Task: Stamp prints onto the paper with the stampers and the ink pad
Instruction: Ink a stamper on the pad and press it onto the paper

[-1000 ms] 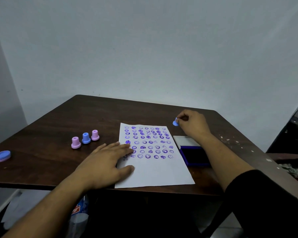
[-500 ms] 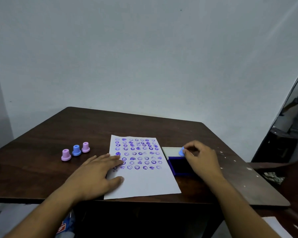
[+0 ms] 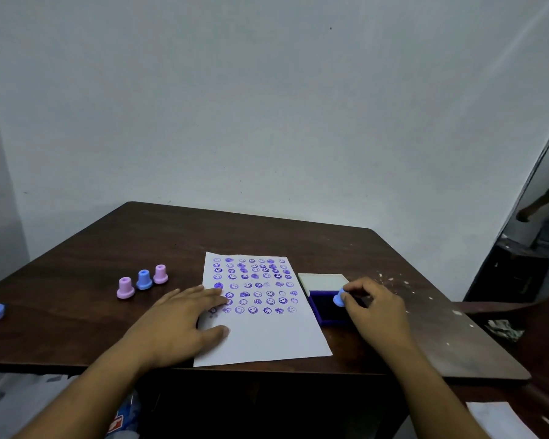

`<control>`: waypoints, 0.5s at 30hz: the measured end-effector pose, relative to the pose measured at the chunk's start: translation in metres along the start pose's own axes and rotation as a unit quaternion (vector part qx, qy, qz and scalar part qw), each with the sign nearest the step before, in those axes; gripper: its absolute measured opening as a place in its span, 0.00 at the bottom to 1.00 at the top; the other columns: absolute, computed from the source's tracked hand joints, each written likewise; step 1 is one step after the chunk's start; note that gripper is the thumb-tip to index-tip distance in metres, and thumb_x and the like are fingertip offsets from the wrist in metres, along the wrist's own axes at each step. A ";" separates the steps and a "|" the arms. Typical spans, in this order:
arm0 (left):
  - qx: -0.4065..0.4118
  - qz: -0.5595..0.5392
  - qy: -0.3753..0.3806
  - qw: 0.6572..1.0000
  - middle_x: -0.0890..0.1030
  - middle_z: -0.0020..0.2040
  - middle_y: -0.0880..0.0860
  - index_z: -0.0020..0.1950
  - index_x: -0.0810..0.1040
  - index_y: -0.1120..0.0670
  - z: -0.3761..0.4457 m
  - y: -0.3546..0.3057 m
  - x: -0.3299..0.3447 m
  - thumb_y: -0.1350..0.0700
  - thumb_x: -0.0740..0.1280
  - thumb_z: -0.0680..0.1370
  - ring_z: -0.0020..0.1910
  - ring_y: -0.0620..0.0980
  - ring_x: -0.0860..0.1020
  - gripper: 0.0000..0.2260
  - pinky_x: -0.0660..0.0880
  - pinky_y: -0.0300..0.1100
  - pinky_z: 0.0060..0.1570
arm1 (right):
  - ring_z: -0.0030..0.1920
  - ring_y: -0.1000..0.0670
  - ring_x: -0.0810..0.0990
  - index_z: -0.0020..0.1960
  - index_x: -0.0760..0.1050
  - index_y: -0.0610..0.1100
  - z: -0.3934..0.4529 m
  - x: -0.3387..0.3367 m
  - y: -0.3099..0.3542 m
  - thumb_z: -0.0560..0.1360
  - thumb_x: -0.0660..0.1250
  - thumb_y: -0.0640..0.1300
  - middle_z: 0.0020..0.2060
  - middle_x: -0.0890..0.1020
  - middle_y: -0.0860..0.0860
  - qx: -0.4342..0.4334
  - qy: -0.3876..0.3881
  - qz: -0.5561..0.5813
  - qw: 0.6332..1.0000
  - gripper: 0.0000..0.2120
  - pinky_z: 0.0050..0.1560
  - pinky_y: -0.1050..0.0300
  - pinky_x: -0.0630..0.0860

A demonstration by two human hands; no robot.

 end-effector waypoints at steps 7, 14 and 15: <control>0.000 0.001 -0.008 1.000 0.63 0.78 0.34 0.75 0.68 0.37 -0.002 -0.004 -0.002 0.31 0.62 0.75 0.78 0.36 0.56 0.29 0.54 0.47 0.78 | 0.45 0.59 0.81 0.45 0.83 0.59 -0.003 0.003 0.004 0.75 0.77 0.50 0.44 0.84 0.60 -0.026 0.000 -0.050 0.998 0.05 0.42 0.65 0.73; 0.000 0.005 -0.008 1.000 0.62 0.78 0.34 0.75 0.68 0.36 -0.001 -0.003 -0.002 0.31 0.62 0.74 0.78 0.36 0.56 0.30 0.54 0.46 0.78 | 0.45 0.58 0.79 0.47 0.83 0.58 -0.005 0.004 0.012 0.78 0.74 0.52 0.41 0.82 0.64 -0.054 0.010 -0.110 0.992 0.01 0.47 0.55 0.77; 0.000 0.004 -0.007 1.000 0.62 0.78 0.34 0.75 0.68 0.36 -0.001 -0.002 -0.001 0.30 0.61 0.74 0.78 0.36 0.56 0.30 0.54 0.46 0.78 | 0.44 0.59 0.78 0.47 0.84 0.57 -0.005 0.003 0.013 0.78 0.74 0.51 0.39 0.80 0.65 -0.060 0.005 -0.115 0.992 0.01 0.46 0.55 0.76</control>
Point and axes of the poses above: each hand's wrist, its own z-axis towards the middle knuckle, its own x-axis out of the palm, y = z × x, the point moved 7 cm from there along z, towards the middle knuckle
